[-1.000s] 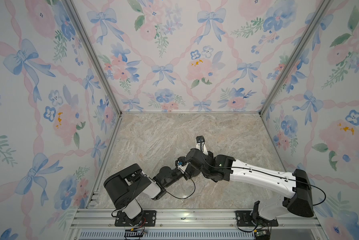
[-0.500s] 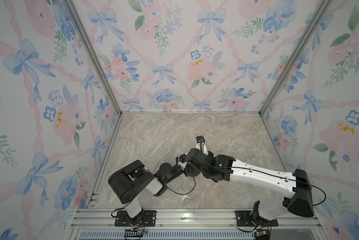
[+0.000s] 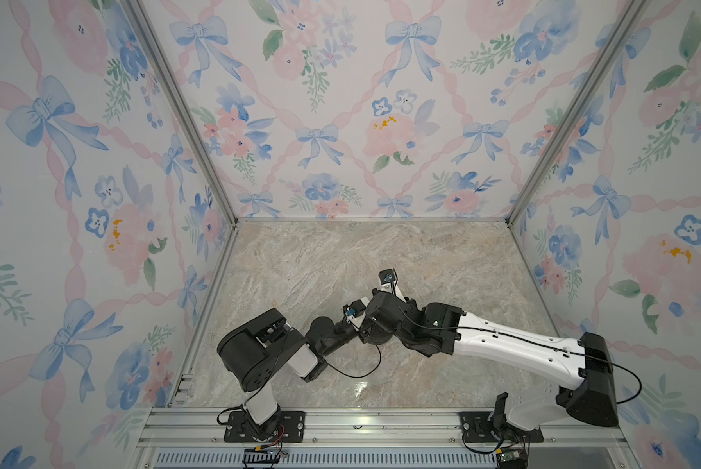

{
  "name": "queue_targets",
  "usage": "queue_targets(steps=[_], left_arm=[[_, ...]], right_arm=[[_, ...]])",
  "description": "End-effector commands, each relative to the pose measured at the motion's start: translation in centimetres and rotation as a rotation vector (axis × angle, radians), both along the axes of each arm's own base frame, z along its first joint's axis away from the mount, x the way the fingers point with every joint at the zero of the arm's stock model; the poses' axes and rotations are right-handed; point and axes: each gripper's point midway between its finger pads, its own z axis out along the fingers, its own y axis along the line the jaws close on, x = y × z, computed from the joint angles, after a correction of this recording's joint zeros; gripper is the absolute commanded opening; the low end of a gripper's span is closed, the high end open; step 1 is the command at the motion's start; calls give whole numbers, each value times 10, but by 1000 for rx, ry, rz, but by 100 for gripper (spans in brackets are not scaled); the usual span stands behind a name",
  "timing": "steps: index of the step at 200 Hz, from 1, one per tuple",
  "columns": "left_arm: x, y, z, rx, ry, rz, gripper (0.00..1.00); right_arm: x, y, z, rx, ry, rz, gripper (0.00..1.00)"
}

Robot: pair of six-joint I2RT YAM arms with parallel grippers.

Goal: Assemble a microphone stand
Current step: Screw the microphone stand pole into the microphone stand base.

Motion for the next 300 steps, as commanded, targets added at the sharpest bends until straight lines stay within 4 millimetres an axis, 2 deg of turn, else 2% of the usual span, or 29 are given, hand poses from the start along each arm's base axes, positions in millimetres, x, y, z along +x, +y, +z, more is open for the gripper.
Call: queue_targets(steps=[1, 25, 35, 53, 72, 84, 90, 104, 118, 123, 138, 152, 164, 188, 206, 262, 300], left_arm=[[-3, -4, -15, 41, 25, -29, 17], [-3, -6, -15, 44, 23, -37, 17], [-3, -6, -16, 44, 25, -38, 17], [-4, -7, -18, 45, 30, -50, 17], [-5, -9, -19, 47, 34, -67, 18], [-7, -9, -21, 51, 36, -72, 18], [-7, -8, -21, 53, 35, -72, 18], [-7, -8, -23, 60, 37, -75, 18], [-6, -8, -25, 62, 43, -78, 18], [-6, -8, -26, 63, 47, -79, 18], [-6, -9, -26, 62, 46, -83, 18], [-6, -9, -26, 62, 48, -83, 18], [-5, -8, -26, 62, 50, -79, 19], [-4, -7, -27, 61, 52, -77, 19], [-3, -5, -27, 61, 54, -68, 19], [-1, -3, -28, 59, 63, -63, 20], [-1, -1, -27, 58, 63, -60, 20]], right_arm=[[-10, 0, 27, -11, -44, 154, 47], [-13, -9, 51, -66, -125, 312, 43], [-22, -8, 57, -103, -142, 467, 43], [-36, -6, 56, -270, -278, 805, 46], [-42, -8, 45, -466, -396, 1136, 49], [-43, -16, 36, -537, -424, 1299, 59], [-37, -19, 37, -561, -438, 1320, 62], [-22, -27, 41, -623, -414, 1363, 63], [-18, -36, 36, -727, -353, 1465, 64], [-15, -37, 34, -759, -340, 1486, 67], [-6, -36, 29, -830, -341, 1543, 67], [2, -25, 27, -852, -399, 1574, 67], [5, -17, 25, -850, -411, 1596, 67], [12, -19, 11, -905, -306, 1652, 65], [19, -15, 5, -928, -306, 1663, 65], [24, -12, 5, -931, -291, 1662, 57], [25, -11, 11, -923, -325, 1644, 59]])
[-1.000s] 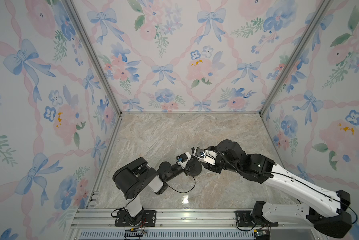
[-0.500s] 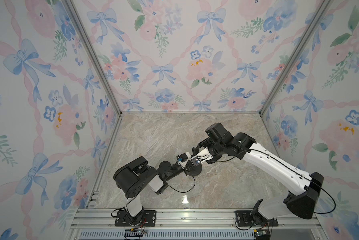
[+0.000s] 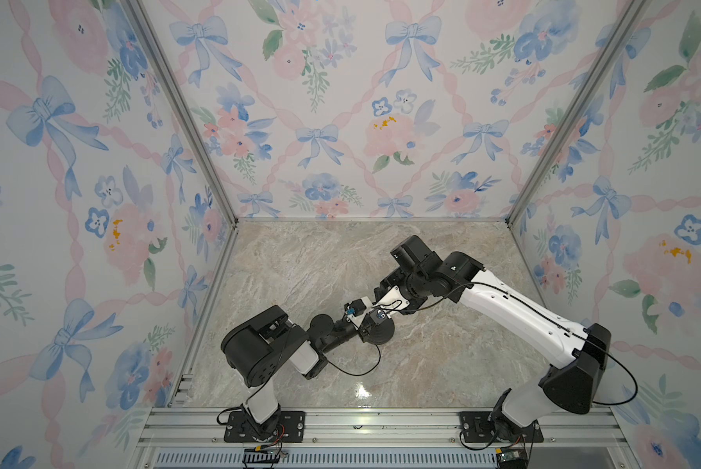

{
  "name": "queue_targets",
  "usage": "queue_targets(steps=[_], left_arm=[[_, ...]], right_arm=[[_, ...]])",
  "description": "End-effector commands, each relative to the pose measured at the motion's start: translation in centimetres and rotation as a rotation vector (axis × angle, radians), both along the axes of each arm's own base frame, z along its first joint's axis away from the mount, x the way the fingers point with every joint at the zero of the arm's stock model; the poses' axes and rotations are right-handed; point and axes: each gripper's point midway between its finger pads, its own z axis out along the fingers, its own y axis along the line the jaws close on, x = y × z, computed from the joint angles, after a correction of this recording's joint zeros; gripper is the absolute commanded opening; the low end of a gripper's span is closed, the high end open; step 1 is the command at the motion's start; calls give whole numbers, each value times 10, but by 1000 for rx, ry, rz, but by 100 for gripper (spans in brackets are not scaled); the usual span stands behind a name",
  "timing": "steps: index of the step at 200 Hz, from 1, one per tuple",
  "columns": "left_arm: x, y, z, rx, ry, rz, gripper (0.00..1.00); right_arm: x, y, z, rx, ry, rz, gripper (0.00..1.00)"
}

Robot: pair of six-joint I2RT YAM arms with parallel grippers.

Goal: Assemble a microphone stand
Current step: Screw the microphone stand pole into the microphone stand base.

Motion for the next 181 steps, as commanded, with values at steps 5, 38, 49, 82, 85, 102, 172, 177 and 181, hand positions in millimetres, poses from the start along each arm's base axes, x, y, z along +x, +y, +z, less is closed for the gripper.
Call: queue_targets(steps=[5, 38, 49, 82, 85, 102, 172, 177, 181], left_arm=[[-2, 1, -27, 63, 74, -17, 21], [-2, 2, -26, 63, 69, -14, 22], [-2, 3, -24, 62, 65, -12, 22], [-1, 4, -24, 61, 66, -9, 22], [-1, 4, -24, 60, 67, -9, 22], [-1, 4, -25, 60, 71, -10, 22], [0, 5, -26, 60, 75, -10, 23], [0, 5, -25, 60, 72, -10, 23], [-1, 5, -25, 60, 72, -12, 23]], right_arm=[[-1, -5, 2, -4, 7, -5, 60], [-1, -9, 3, -7, 34, -24, 57], [-2, -11, 2, -22, 49, -26, 54], [1, -12, 2, -22, 32, -33, 51], [1, -11, 3, -21, 30, -31, 51], [-1, -9, 2, -22, 34, -17, 51], [0, -6, -10, -92, 34, 15, 50], [1, -5, -10, -96, 27, 20, 50], [1, -5, -10, -101, 22, 22, 50]])
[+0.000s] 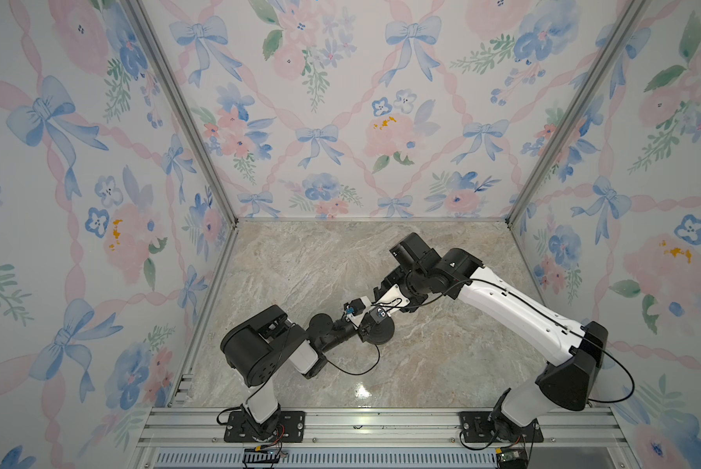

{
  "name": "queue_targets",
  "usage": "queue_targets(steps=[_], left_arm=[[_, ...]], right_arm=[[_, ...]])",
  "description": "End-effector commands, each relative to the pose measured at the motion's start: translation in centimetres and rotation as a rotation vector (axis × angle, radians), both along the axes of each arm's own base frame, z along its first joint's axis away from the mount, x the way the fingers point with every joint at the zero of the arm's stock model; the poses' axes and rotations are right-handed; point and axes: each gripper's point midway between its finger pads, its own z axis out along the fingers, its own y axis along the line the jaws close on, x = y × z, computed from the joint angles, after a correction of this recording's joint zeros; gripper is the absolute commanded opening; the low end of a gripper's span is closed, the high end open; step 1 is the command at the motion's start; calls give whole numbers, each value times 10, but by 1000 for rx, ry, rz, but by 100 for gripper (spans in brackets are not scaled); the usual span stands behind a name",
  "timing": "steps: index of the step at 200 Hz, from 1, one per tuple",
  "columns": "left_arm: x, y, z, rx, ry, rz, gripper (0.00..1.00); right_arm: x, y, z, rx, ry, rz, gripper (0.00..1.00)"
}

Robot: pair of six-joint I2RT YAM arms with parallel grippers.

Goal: Assemble a microphone stand
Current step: Screw the microphone stand pole into the microphone stand base.

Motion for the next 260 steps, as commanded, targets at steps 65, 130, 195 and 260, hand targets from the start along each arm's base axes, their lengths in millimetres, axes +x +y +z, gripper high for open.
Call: queue_targets(steps=[65, 130, 195, 260], left_arm=[[-1, 5, -26, 66, 68, 2, 24], [2, 6, -26, 61, 77, 21, 31], [4, 8, -29, 64, 85, 33, 32], [7, 12, -31, 64, 97, 65, 35]], right_arm=[[1, 2, -12, -104, 7, 39, 41], [-3, 6, -11, -118, 42, 26, 32], [-7, 6, -11, -120, 82, -31, 21], [-11, -1, -14, -104, 134, -127, 14]])
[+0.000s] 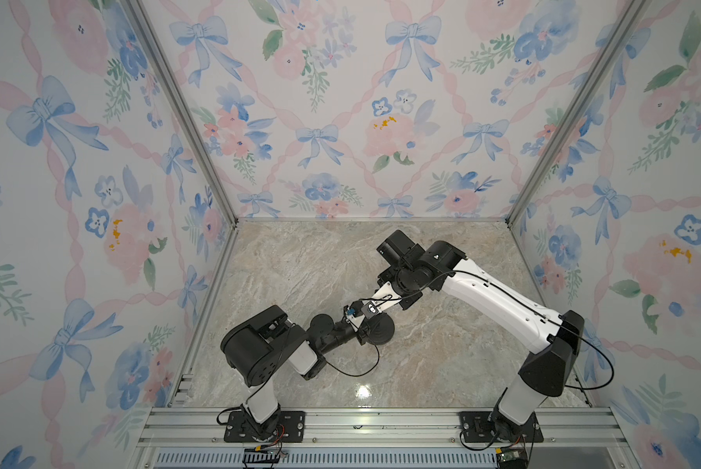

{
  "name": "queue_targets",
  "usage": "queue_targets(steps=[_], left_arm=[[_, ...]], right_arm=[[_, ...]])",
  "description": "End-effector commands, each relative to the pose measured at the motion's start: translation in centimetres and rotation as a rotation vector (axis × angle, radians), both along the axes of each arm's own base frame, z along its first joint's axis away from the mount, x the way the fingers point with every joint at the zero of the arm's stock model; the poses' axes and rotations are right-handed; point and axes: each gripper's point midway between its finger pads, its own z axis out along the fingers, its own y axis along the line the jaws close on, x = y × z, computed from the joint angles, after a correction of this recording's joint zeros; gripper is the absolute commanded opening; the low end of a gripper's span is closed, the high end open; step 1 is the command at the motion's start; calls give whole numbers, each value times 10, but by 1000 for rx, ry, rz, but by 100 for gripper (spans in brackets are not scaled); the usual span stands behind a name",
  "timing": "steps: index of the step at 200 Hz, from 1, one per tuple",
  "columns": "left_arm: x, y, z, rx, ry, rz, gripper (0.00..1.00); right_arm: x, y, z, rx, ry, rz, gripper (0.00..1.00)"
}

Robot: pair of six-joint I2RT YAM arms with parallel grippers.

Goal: Assemble a microphone stand
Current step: Screw the microphone stand pole into the microphone stand base.

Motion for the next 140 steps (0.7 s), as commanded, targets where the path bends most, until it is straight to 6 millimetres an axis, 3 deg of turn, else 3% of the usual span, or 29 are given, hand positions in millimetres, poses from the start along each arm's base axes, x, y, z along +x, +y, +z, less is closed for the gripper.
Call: queue_targets(steps=[1, 32, 51, 57, 78, 112, 140], left_arm=[[9, 10, -16, 25, 50, 63, 36], [0, 17, -17, -3, 112, 72, 64], [-25, 18, -5, -29, 108, 48, 73], [-30, 20, -3, -30, 103, 55, 81], [-34, 33, -8, -22, 138, 115, 97], [-24, 24, -48, 91, 269, 135, 98], [-18, 17, -66, 134, 306, 145, 98]], right_arm=[[-14, -5, -7, -20, 73, -46, 14], [-17, -9, -10, -27, 81, -52, 13], [-17, -11, -11, -25, 81, -58, 13], [-17, -11, -11, -26, 82, -59, 13], [-15, -12, -12, -27, 83, -65, 13], [-15, -13, -11, -5, 88, -76, 13], [-12, -18, -12, 14, 98, -108, 13]])
